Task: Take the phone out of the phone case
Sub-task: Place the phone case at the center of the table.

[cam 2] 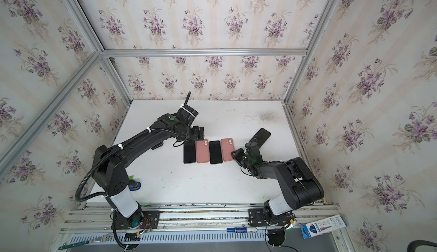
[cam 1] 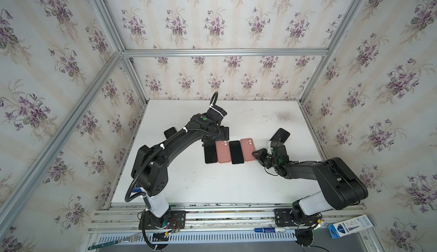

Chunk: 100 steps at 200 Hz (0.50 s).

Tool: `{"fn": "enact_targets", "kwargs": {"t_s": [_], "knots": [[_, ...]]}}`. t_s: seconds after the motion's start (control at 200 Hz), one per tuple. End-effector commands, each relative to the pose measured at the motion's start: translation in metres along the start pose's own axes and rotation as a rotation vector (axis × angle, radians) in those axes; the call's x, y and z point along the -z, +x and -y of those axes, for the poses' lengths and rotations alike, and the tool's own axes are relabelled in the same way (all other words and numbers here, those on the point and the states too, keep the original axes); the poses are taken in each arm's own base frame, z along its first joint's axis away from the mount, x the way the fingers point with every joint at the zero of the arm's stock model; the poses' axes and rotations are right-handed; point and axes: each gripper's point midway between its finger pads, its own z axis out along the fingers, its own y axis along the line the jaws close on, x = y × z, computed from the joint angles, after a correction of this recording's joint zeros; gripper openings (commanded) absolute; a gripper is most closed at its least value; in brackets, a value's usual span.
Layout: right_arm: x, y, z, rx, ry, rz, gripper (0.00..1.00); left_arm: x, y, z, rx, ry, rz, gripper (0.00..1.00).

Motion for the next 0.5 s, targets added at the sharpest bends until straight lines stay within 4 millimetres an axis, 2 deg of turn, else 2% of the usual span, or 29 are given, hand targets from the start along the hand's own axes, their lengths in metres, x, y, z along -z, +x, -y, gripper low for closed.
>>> {"fn": "enact_targets", "kwargs": {"t_s": [0.0, 0.045, 0.165, 0.335, 0.44, 0.495], "knots": [[0.006, 0.015, 0.019, 0.008, 0.105, -0.077, 0.44, 0.015, -0.007, 0.001, -0.016, 0.011, 0.026, 0.97], [0.01, 0.018, 0.018, 0.014, 0.112, -0.091, 0.51, 0.021, -0.011, 0.001, -0.015, 0.015, 0.038, 0.97], [0.027, 0.021, 0.012, 0.039, 0.122, -0.108, 0.62, 0.037, -0.019, 0.002, -0.015, 0.025, 0.069, 0.99], [0.067, 0.02, 0.006, 0.138, 0.215, -0.126, 0.74, 0.063, -0.033, 0.009, -0.043, 0.067, 0.117, 0.99], [0.1, -0.005, 0.002, 0.193, 0.311, -0.07, 0.79, 0.089, -0.046, 0.023, -0.092, 0.129, 0.174, 0.99], [0.116, -0.023, 0.008, 0.167, 0.38, -0.058, 0.8, 0.106, -0.054, 0.034, -0.138, 0.177, 0.213, 0.99]]}}
